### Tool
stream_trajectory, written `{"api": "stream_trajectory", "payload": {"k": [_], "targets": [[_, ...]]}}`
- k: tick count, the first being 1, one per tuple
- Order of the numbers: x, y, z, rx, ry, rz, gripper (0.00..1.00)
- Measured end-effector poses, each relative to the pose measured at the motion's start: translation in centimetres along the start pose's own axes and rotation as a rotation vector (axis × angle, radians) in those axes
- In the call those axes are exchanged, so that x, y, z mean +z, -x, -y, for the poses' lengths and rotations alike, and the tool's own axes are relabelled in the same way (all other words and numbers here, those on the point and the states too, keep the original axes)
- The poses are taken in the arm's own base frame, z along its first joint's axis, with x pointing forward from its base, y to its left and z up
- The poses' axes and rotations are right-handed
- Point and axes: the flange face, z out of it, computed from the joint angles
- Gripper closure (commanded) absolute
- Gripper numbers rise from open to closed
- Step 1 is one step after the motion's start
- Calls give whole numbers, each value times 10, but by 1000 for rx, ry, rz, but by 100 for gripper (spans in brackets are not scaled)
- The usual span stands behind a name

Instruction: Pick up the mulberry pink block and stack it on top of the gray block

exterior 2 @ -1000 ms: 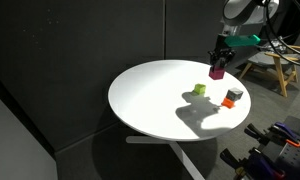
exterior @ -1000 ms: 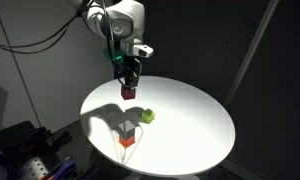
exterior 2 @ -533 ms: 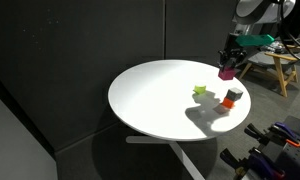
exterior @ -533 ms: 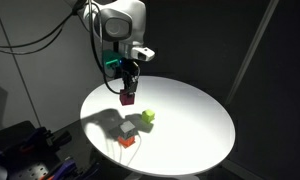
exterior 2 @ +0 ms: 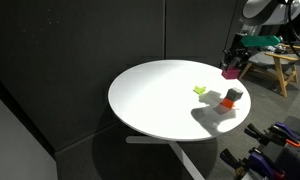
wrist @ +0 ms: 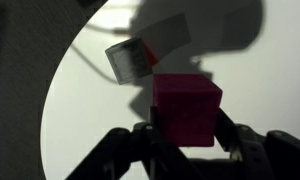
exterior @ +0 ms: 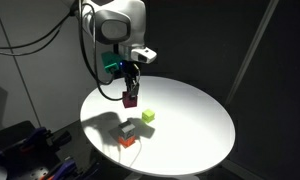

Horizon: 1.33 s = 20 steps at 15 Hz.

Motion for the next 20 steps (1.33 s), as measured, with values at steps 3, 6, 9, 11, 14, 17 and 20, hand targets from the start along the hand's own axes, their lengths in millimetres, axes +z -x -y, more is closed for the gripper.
{"api": "stream_trajectory", "payload": {"k": [3,6,9,11,14,17,20], "targets": [[0,0,-1,1,-1,-3,45],[0,0,-1,1,-1,-3,45],[0,0,-1,1,-1,-3,45],[0,0,-1,1,-1,-3,70],[2,0,-1,1,0,-1,70],[1,0,-1,2,0,-4,70],[1,-1,-5,11,-2,-12,70]]}}
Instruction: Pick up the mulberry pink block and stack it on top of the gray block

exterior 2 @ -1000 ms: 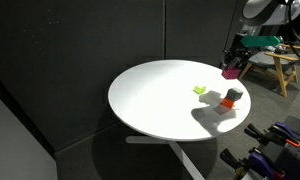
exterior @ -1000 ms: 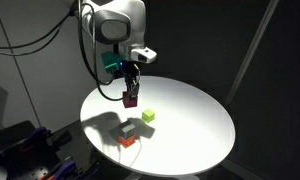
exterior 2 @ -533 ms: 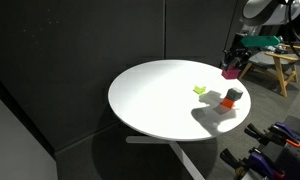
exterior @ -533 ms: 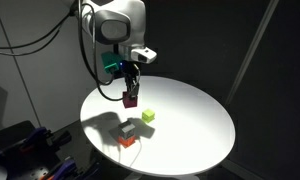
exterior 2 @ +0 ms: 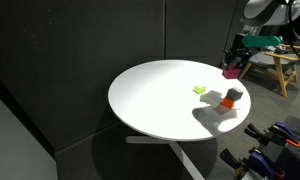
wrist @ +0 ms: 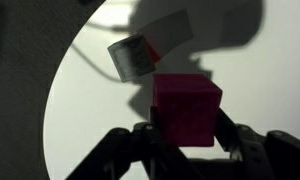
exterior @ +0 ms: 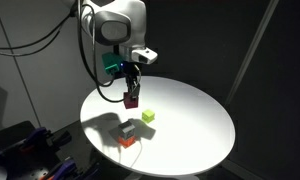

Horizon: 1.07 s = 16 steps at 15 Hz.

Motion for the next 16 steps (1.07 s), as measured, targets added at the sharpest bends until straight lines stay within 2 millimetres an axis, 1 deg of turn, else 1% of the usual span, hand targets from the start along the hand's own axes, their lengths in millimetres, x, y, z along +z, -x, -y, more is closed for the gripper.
{"api": "stream_trajectory", "payload": {"k": [4,10,16], "targets": [[0,0,-14,16,10,-1,70],[5,9,-34,29,32,13,70],[17,20,-40,30,38,44,70]]}}
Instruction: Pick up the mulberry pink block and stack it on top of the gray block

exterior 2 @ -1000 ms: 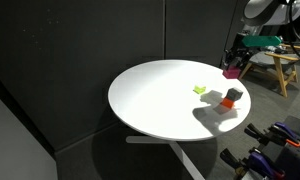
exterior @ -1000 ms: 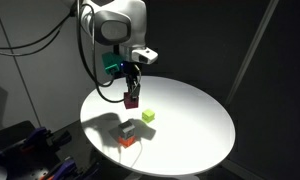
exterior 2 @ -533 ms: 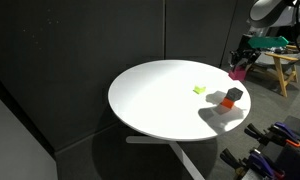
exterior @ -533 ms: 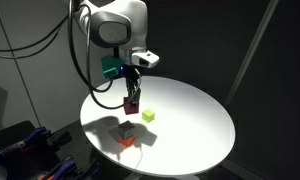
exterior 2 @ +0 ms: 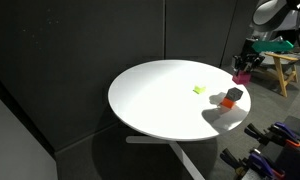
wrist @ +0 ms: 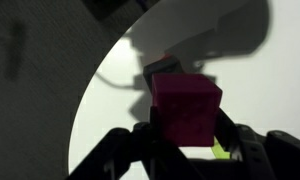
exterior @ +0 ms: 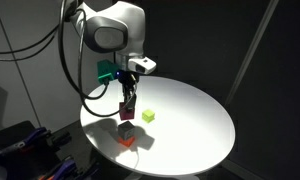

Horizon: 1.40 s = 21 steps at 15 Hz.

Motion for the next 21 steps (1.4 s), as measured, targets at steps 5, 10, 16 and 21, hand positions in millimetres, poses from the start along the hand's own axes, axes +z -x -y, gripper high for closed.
{"api": "stream_trajectory", "payload": {"k": [5,10,16,21], "targets": [[9,6,-2,-2,2,7,70],[18,9,-8,-13,-1,-15,70],[30,8,-15,-13,5,-10,70],[40,8,-17,-11,12,-1,70]]}}
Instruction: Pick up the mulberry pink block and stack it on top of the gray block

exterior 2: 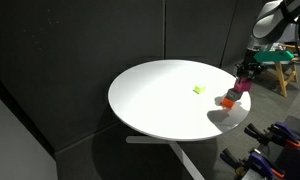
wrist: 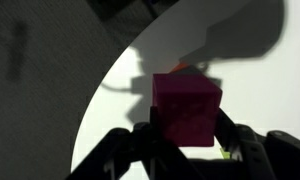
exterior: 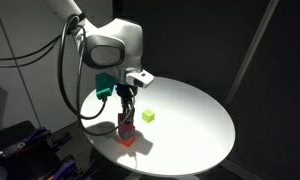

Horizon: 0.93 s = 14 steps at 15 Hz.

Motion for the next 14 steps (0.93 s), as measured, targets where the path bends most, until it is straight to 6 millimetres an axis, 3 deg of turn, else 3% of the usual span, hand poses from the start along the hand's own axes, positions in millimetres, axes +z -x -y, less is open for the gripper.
{"api": "stream_trajectory", "payload": {"k": [11,12,14], "targets": [[8,-2,5,-10,8,10,70],[9,-3,5,-11,9,10,25],[10,-3,5,-12,10,12,12]]}}
